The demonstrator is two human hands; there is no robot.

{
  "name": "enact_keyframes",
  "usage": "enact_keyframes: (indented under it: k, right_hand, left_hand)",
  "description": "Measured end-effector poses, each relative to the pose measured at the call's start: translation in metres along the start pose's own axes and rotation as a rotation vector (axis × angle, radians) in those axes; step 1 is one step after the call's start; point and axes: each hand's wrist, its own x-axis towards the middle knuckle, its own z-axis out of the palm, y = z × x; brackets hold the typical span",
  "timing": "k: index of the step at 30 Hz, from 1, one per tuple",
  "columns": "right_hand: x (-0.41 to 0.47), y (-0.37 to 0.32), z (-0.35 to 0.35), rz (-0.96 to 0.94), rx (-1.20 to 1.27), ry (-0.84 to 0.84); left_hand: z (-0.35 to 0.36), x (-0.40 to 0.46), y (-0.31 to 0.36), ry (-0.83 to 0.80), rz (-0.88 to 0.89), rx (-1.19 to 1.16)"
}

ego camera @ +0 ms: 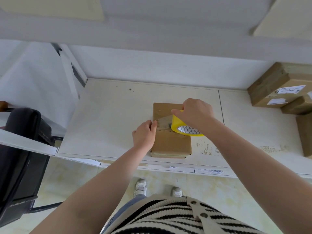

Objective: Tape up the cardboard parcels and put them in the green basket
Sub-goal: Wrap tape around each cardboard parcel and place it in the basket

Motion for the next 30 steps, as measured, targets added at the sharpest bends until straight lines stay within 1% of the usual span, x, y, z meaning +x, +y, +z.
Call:
enact_keyframes:
  k: [3,6,8,10,14,21,25,30]
  right_hand:
    - [0.001,0.000,-0.002,-0.048,-0.012,-0.046]
    - [0.001,0.014,-0.013,-0.081,0.151,-0.119]
    - [-0.003,0.023,-0.017,-0.089,0.202,-0.138]
    - [-0.006,0.026,-0.017,-0.095,0.174,-0.125]
    - [-0.005,0.036,-0.017,-0.109,-0.029,-0.065]
    - [0.000,0.073,0.011,0.034,-0.069,-0.133]
    - [0.007,0.083,0.028,0.098,0.017,-0.201]
    - [0.015,0.089,0.043,0.130,0.075,-0.233]
  left_hand:
    - [-0.002,0.001,0.001,-0.013,-0.008,0.064]
    - [0.001,0.002,-0.001,-0.021,-0.049,0.035]
    - [0.003,0.001,0.001,-0.017,-0.058,0.054]
    - [0.003,0.001,0.004,-0.008,-0.063,0.094]
    - [0.003,0.001,0.005,0.037,-0.071,0.177]
    - [0.004,-0.001,0.009,0.062,-0.061,0.216]
    - [0.004,-0.001,0.008,0.066,-0.044,0.232]
    - [0.005,0.000,0.006,0.062,-0.023,0.249]
